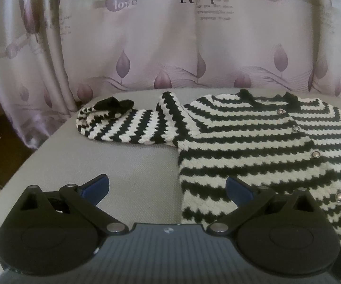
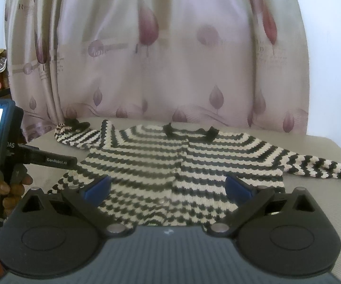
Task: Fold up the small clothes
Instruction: 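Grasp the sleeve cuff nearest the left gripper with the left gripper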
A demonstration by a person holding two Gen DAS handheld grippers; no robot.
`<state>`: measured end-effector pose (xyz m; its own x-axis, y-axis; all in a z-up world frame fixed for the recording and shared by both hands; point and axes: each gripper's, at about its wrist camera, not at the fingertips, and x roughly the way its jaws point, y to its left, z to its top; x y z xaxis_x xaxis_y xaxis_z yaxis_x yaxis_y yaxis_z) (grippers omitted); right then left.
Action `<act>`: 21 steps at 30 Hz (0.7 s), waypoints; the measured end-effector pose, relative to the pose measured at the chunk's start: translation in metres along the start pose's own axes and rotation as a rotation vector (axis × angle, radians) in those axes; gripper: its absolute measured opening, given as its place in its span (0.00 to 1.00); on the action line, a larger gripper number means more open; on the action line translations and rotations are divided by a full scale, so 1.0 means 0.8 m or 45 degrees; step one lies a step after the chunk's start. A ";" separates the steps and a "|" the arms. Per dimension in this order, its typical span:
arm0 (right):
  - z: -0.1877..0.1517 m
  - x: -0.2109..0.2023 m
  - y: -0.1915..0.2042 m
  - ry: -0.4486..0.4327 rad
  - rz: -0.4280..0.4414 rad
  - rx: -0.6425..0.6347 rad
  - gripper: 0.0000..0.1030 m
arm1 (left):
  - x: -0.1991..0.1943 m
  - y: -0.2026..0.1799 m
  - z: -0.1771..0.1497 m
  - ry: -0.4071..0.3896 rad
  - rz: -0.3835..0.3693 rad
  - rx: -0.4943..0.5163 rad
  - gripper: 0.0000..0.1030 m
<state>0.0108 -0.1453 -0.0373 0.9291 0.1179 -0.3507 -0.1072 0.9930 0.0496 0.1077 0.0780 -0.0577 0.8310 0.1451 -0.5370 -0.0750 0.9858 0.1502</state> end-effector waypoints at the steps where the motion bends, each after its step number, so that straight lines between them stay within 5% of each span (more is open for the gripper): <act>1: 0.000 0.001 0.000 0.006 0.001 -0.001 1.00 | 0.002 0.002 0.001 -0.014 0.002 0.019 1.00; 6: -0.002 0.009 0.000 0.028 -0.001 -0.006 1.00 | 0.018 0.027 0.008 -0.098 0.033 0.108 1.00; 10: -0.005 0.017 -0.002 0.054 0.004 0.000 1.00 | 0.044 0.062 0.017 -0.212 0.144 0.230 0.99; 16: -0.015 0.034 -0.002 0.114 0.008 -0.002 1.00 | 0.113 0.100 0.038 -0.429 0.363 0.652 0.89; 21: -0.020 0.051 -0.001 0.160 -0.001 -0.006 1.00 | 0.172 0.131 0.054 -0.465 0.224 0.908 0.89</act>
<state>0.0430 -0.1412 -0.0669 0.8775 0.1170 -0.4651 -0.1086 0.9931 0.0448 0.2381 0.1975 -0.0799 0.9760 0.1345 -0.1710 0.0454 0.6428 0.7647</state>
